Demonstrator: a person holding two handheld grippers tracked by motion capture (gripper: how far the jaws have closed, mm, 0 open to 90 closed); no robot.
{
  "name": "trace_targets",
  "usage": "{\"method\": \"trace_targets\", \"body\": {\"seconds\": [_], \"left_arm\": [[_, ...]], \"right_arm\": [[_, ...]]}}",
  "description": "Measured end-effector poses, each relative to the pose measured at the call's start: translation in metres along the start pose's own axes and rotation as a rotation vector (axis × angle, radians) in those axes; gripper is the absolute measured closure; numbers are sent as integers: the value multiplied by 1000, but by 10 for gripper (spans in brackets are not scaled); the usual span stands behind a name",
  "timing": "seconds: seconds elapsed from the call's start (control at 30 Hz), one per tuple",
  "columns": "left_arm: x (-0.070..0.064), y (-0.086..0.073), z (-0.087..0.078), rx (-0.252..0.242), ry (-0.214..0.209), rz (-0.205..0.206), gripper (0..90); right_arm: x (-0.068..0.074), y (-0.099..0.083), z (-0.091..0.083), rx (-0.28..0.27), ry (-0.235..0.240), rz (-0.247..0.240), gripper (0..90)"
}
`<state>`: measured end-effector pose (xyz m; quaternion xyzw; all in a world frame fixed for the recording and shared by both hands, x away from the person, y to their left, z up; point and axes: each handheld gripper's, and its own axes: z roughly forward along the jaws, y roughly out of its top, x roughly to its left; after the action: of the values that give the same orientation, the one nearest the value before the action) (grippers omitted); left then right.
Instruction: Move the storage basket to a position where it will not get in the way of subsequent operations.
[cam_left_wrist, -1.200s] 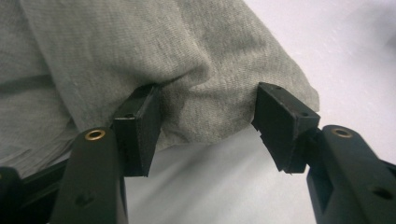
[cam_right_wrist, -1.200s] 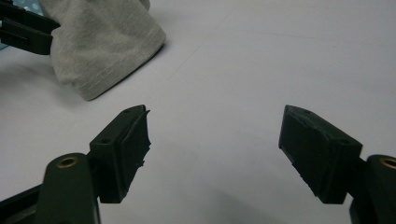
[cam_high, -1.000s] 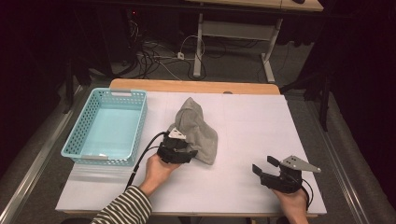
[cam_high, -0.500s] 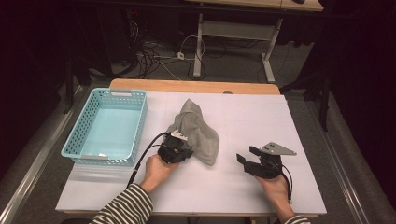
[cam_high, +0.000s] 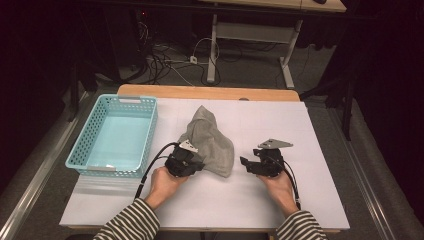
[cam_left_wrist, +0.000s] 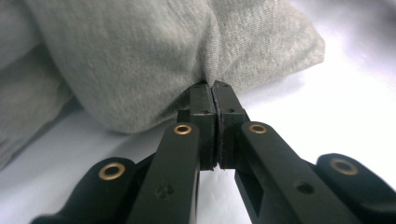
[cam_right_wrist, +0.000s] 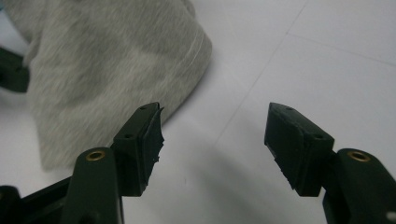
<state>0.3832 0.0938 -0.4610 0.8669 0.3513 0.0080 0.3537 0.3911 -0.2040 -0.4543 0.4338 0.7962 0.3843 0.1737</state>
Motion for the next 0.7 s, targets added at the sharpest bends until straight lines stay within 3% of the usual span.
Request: {"method": "trace_targets", "body": {"seconds": [0.43, 0.53, 0.57, 0.7], "left_arm": [[2, -15, -19, -23, 8, -3, 859], [4, -18, -24, -28, 20, -13, 859], [4, -18, -25, -29, 19, -18, 859], [5, -20, -26, -35, 26, -21, 857]], "right_arm": [[16, 33, 37, 80, 44, -29, 406], [18, 33, 45, 122, 62, -25, 449], [20, 34, 49, 159, 84, -18, 484], [26, 35, 53, 189, 98, -35, 570]]}}
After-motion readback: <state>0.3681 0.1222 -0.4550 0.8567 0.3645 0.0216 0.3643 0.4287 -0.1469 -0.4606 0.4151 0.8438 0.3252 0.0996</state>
